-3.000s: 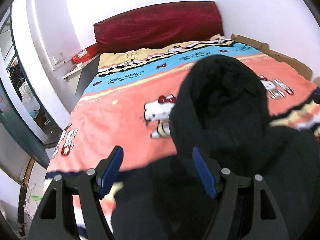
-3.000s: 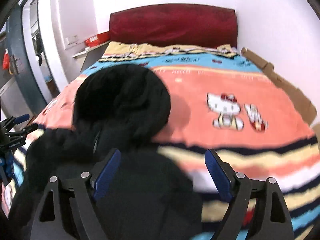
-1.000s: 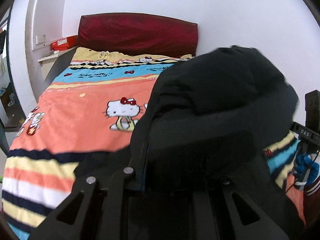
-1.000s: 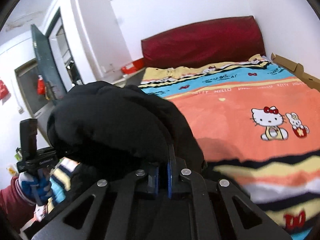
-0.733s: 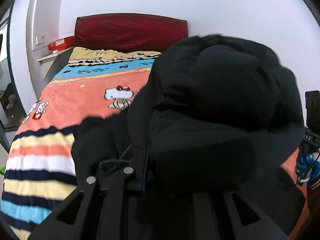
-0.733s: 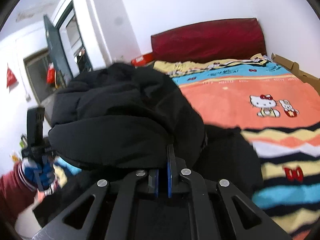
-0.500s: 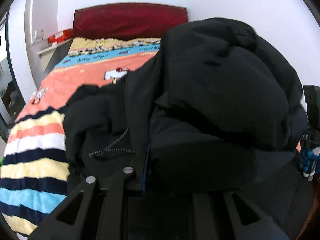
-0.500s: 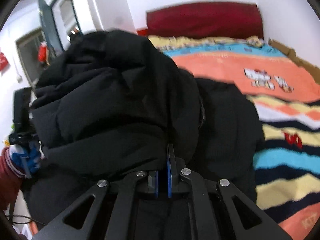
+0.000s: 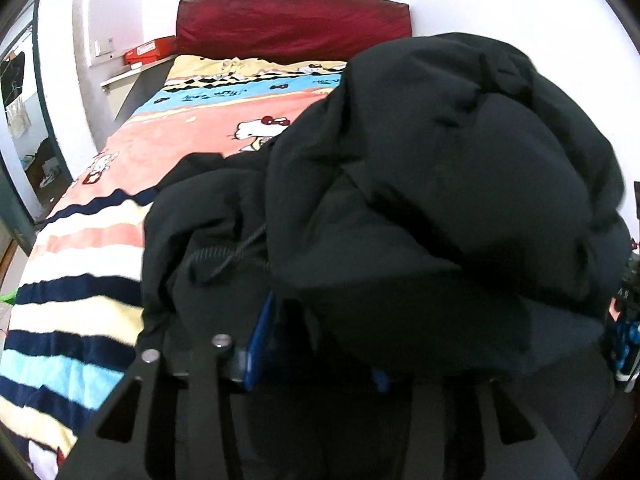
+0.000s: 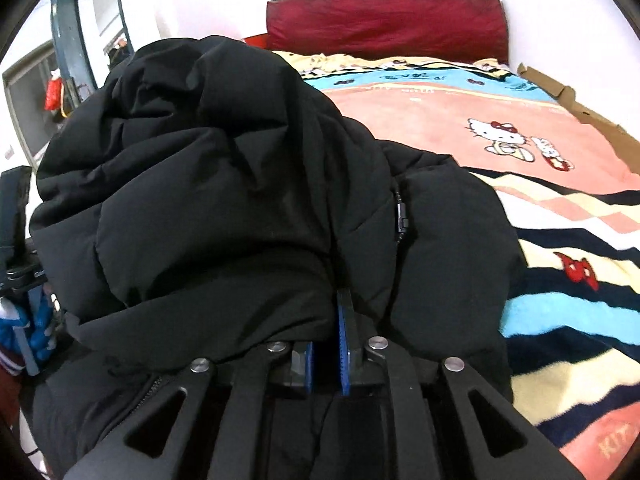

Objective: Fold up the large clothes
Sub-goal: 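Fold the hem up toward the hood with both grippers and release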

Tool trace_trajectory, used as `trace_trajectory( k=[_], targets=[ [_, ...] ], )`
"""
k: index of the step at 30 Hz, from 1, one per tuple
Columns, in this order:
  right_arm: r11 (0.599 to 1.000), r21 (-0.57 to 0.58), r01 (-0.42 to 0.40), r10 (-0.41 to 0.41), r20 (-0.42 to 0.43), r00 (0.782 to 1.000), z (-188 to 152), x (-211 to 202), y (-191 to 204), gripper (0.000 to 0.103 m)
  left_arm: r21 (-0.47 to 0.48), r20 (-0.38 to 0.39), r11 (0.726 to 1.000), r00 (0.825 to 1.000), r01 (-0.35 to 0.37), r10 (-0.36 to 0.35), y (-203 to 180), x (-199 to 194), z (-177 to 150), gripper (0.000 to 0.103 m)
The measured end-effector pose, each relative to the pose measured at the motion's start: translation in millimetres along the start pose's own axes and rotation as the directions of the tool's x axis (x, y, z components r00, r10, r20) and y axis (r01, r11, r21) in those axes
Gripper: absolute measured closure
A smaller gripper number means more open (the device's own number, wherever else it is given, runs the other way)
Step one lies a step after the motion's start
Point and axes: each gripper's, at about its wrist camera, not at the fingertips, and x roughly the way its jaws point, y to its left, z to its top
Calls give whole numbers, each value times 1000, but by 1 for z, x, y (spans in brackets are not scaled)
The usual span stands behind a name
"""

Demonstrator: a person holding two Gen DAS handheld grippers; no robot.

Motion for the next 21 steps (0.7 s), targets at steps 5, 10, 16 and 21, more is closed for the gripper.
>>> trace_trajectory(
  k=[5,10,16,21],
  targets=[
    [999,26,21,-20,-34,999,-14,-16,-9,47,-1,-12,998,998,-64,64,14,-21,-17,59],
    [998,58,30,-28,-30,999,-20,-41,-15,47,-29,15,997,997,-74,74,25,-56,-23,58],
    [999,18,27,-28,52,998,27,-70,5,47,-49,77,997,995,-63,66,22,-81,22,58],
    [1000,-13,20,-19,98,995,79,-61,26,46,-58,100,997,994,-45,50,17,-62,79,58]
  ],
)
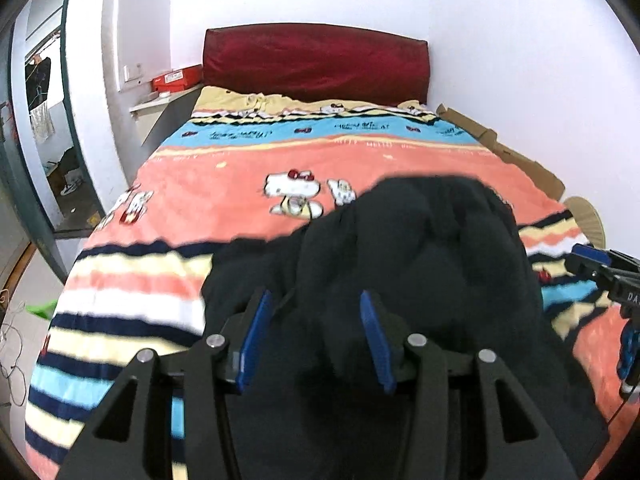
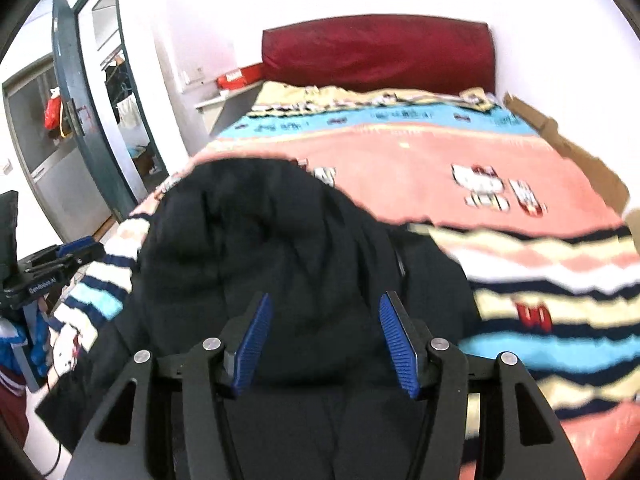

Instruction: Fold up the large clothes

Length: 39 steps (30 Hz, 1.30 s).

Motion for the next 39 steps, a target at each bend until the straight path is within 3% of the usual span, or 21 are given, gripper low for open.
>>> trace_trajectory(
  k=[5,11,18,28,39],
  targets=[
    [999,-22,-44,45,38,998,49,31,19,45,4,26,1000,999,31,-31,-16,42,47,58],
    [994,-51,-92,92,6,996,62,68,37,42,36,8,997,997,71,-72,-41,78,46,58],
    [982,-144,-119,92,-183,979,-12,97,46,42,141,-61,989,997,51,-43,-57,92,-27,57],
    [980,-125,-152,131,-166,977,-62,52,32,42,143,-61,987,996,76,-67,-50,62,-78,51],
    [994,-71,-83,66,-211,975,-77,110,21,42,125,-81,992,997,7,4,-59,102,-90,47]
  ],
)
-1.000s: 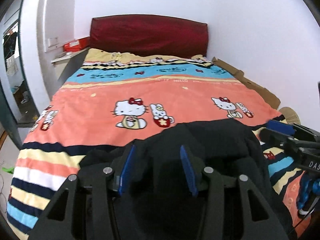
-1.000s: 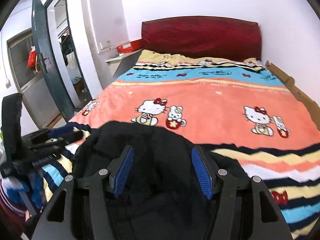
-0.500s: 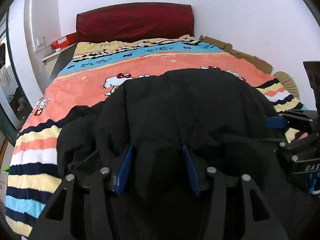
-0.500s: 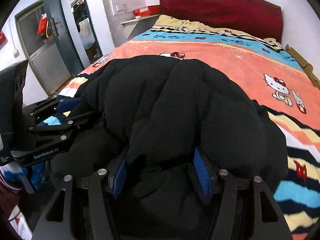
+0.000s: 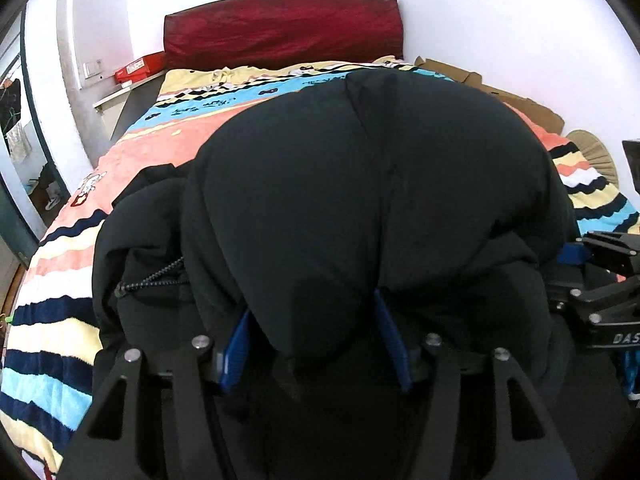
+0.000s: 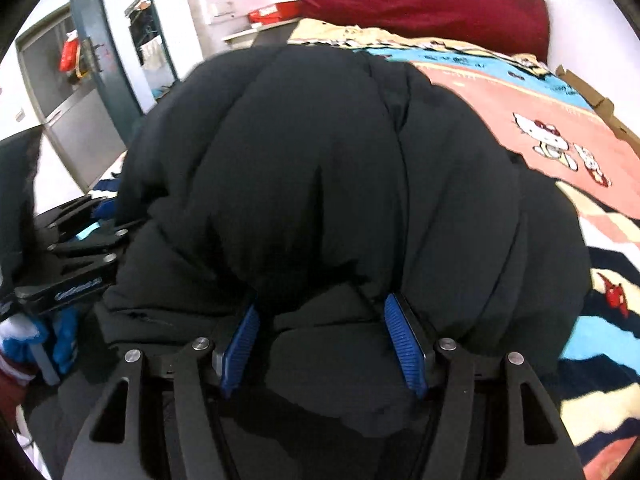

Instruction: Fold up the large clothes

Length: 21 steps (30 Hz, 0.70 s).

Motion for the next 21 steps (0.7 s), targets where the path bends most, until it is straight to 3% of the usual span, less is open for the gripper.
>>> trace_trajectory(
  k=[5,11,21],
  targets=[
    [1000,-12,26,-26,-26,999,4,-10,6,42,28,-7,999,1000,-25,25,-6,-13,3,47],
    [1000,-13,3,-3,45,999,-10,-57,8,42,38,42,998,998,-49,48,-13,-44,-3,47],
    [1000,-2,15,-15,-5,1000,-11,-14,-1,42,40,31,998,998,-56,55,-14,-25,-10,47]
  ],
)
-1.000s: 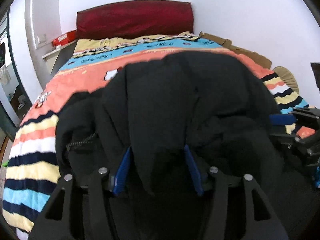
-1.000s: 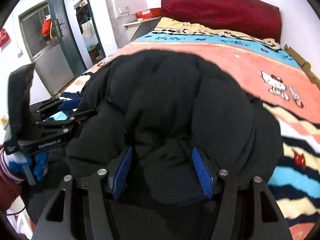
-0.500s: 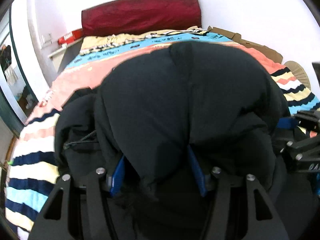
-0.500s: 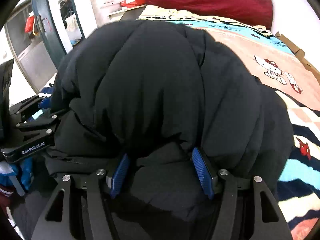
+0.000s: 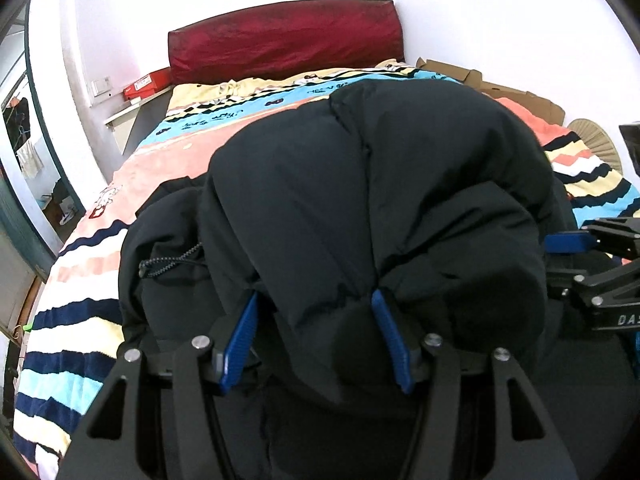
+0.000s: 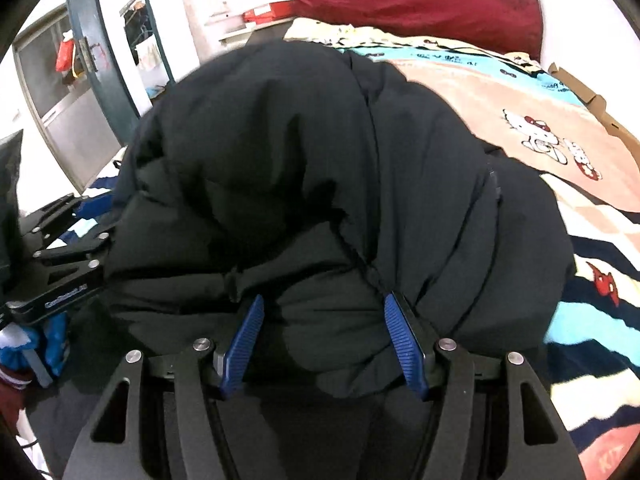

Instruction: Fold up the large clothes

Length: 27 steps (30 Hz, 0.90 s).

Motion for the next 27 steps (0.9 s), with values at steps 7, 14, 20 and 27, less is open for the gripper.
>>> trace_trajectory(
  k=[7,14,20,27],
  targets=[
    [1000,23,10,-10,5,1000,-6,-18,2,42,26,29,998,998,-52,52,-9,-27,-2,47],
    [997,68,34,-36,30,999,-26,-62,1,42,34,77,996,994,-83,80,-8,-80,-8,47],
    [989,138,57,-66,60,996,-62,-117,-9,42,-5,108,995,989,-97,97,3,-131,-22,47],
    [977,193,89,-111,104,988,-101,-182,-16,41,-18,158,993,981,-114,115,10,-188,-40,47]
  ],
)
